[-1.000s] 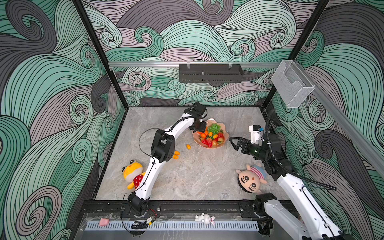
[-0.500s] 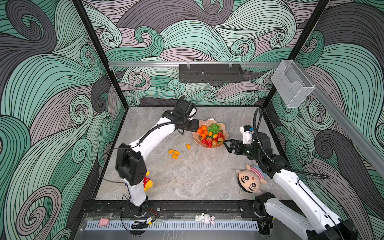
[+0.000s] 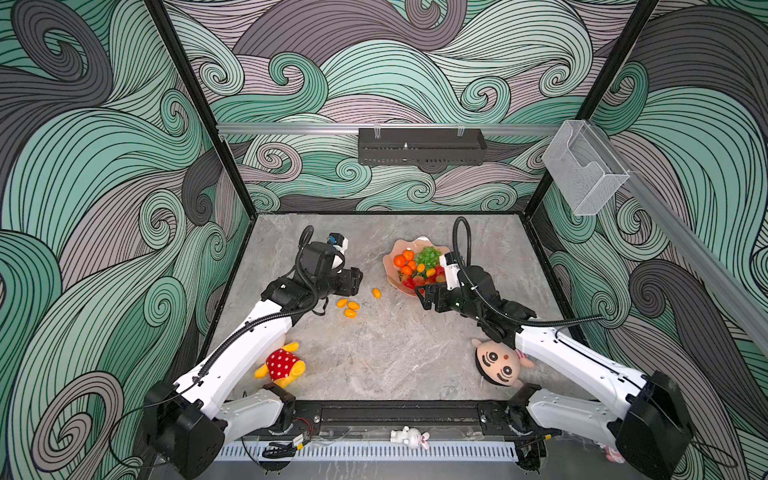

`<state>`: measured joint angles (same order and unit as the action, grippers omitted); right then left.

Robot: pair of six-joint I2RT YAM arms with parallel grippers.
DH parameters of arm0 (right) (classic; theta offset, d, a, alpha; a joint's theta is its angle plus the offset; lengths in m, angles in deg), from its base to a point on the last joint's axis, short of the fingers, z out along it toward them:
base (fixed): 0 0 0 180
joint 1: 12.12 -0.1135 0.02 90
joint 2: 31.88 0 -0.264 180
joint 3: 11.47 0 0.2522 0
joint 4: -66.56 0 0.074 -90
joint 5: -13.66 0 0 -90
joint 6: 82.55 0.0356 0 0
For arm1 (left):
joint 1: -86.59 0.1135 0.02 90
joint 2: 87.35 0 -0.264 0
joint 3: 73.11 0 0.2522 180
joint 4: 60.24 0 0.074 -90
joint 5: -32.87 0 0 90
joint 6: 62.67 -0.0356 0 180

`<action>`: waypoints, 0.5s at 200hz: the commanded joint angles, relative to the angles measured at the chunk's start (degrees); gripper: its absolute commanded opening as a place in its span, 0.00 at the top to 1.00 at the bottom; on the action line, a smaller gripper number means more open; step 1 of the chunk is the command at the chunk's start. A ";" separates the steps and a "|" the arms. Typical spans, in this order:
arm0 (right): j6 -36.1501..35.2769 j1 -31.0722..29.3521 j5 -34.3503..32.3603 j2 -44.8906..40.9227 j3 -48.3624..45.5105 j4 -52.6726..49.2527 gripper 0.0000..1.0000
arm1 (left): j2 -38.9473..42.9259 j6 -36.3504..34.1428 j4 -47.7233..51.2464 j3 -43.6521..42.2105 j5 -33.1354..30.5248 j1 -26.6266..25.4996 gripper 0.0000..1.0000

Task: Place and organize the fake fruits in the fruit bowl
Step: 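Withdraw the left arm from the bowl while the right gripper moves toward the yellow kumquats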

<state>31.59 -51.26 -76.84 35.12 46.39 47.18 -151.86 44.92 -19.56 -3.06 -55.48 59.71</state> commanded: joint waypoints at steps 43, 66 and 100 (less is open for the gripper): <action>-4.24 -7.45 -8.21 11.03 9.07 2.25 0.05 | 4.67 4.11 -3.03 -1.51 -1.44 3.56 0.30; -5.07 -8.46 -7.59 15.37 13.61 -1.17 0.05 | 6.37 7.35 -3.31 -4.07 4.07 8.70 0.30; -6.53 -9.72 -5.37 23.38 22.14 -8.10 0.08 | 8.68 9.49 -3.96 -6.80 8.14 14.01 0.30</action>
<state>27.18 -60.11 -82.52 54.20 63.11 45.25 -144.78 51.65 -22.62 -9.42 -51.53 71.65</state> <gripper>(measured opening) 0.934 0.700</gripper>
